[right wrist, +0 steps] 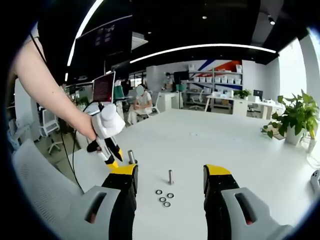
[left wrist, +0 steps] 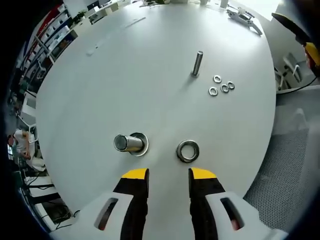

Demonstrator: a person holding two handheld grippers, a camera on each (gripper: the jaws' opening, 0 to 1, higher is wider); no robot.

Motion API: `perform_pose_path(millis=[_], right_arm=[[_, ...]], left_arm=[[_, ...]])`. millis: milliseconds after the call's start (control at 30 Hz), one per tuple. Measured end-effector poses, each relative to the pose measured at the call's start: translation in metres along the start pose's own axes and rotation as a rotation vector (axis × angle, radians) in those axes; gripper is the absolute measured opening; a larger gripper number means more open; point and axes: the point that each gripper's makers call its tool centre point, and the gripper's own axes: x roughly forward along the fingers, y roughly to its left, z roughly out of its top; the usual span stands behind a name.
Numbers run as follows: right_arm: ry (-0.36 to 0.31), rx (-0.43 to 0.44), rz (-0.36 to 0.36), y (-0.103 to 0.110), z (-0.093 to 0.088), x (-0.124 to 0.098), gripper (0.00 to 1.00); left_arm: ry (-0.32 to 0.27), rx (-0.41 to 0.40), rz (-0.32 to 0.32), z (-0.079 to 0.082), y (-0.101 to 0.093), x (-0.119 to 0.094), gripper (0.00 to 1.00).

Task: Place the washer onto the threaded stud by aligning its center hole with the stud, sliding it down to the base, and recovering from edge contact or off-axis alignment until the washer reaches the visible bottom stop.

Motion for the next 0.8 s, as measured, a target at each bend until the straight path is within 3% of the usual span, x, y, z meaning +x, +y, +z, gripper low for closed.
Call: perform_pose_path(millis=[567,800], right_arm=[[0.003,0.003,-0.001,-0.001,-0.001,0.001,0.55],[0.0,0.009,-0.007,-0.003,0.0,0.0,0.55]], left_arm=[[0.001,0.008,-0.039,0.008,-0.026,0.017,0.31],[0.013,0.01,-0.042,0.01,-0.027,0.024,0.31]])
